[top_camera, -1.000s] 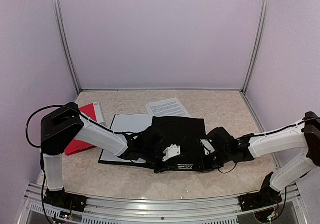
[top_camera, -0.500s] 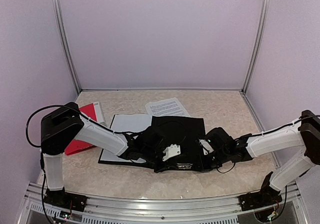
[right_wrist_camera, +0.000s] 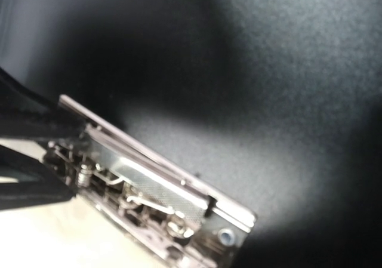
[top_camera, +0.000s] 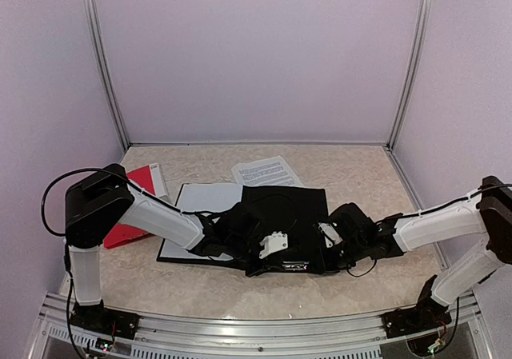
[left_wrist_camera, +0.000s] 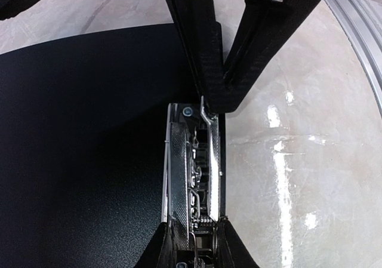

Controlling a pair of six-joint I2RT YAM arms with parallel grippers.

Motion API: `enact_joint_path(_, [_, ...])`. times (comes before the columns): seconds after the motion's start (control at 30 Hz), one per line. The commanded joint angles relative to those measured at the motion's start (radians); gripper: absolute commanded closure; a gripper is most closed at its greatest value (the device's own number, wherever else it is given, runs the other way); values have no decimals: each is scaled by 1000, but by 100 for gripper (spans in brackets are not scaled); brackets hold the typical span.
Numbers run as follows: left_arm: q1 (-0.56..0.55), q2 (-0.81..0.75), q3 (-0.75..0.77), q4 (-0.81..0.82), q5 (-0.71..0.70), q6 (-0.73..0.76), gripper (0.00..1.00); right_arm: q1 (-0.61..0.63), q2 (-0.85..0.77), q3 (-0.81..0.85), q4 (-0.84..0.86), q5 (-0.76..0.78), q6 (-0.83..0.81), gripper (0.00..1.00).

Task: Put the files into the folder
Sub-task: Open the spring clip on the folder.

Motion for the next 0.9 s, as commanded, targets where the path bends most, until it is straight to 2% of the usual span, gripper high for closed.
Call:
enact_joint_path(0.0, [-17, 31, -48, -72, 37, 38, 78, -9, 63, -6, -23, 47, 8, 100])
enact_joint_path(0.33, [-16, 36, -48, -88, 86, 61, 78, -19, 134, 1, -23, 62, -8, 100])
enact_joint_path(0.87, [-29, 33, -59, -106, 149, 120, 79, -47, 159, 92, -67, 99, -78, 100])
